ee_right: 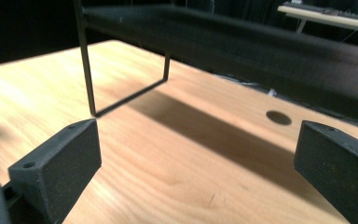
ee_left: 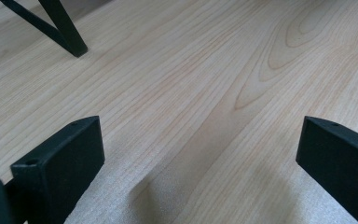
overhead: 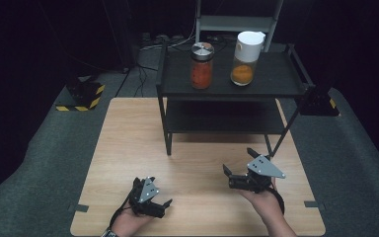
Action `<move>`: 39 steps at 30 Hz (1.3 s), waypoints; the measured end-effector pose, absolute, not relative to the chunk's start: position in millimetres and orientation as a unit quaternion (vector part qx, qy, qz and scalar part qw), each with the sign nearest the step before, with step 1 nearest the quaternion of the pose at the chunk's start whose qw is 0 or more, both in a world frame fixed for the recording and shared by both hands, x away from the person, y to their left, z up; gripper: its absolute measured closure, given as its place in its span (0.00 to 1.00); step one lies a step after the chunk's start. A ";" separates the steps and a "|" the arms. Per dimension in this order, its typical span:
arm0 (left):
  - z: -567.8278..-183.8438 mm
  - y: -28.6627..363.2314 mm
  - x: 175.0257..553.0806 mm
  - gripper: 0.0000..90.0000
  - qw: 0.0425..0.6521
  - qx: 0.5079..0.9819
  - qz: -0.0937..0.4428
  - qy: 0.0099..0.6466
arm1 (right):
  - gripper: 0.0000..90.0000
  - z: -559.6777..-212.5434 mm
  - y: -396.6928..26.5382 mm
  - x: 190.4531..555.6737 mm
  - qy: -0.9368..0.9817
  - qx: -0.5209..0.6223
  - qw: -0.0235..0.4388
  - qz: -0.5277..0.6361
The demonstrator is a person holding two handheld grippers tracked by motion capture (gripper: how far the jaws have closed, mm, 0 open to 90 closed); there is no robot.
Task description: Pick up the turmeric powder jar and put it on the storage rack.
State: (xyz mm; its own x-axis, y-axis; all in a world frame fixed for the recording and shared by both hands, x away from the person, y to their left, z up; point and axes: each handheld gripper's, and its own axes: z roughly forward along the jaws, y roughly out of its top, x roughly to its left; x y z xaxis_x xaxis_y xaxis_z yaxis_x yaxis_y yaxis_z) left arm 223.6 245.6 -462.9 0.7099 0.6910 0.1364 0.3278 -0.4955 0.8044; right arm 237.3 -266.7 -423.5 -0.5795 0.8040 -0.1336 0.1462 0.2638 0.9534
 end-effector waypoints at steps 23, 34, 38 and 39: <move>-463.9 245.6 221.6 0.01 0.401 0.833 0.232 0.302 | 0.00 -484.1 -277.1 226.0 0.748 0.352 0.301 0.476; -464.6 247.3 219.6 0.01 0.406 0.828 0.233 0.309 | 0.00 -486.0 -272.5 218.2 0.763 0.335 0.318 0.453; -465.1 247.5 218.4 0.01 0.408 0.827 0.233 0.310 | 0.00 -484.9 -274.2 215.6 0.769 0.328 0.319 0.447; -465.4 247.5 218.1 0.01 0.408 0.826 0.233 0.310 | 0.00 -485.0 -274.9 214.9 0.769 0.327 0.319 0.447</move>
State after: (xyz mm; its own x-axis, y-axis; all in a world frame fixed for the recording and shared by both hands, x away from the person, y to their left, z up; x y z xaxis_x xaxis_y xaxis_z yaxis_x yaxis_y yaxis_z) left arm 218.1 247.5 -465.4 0.6990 0.7028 0.1323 0.3220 -0.4746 0.8192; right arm 214.9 -274.9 -485.0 -0.5831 0.7879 -0.1978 0.2174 0.3860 0.8965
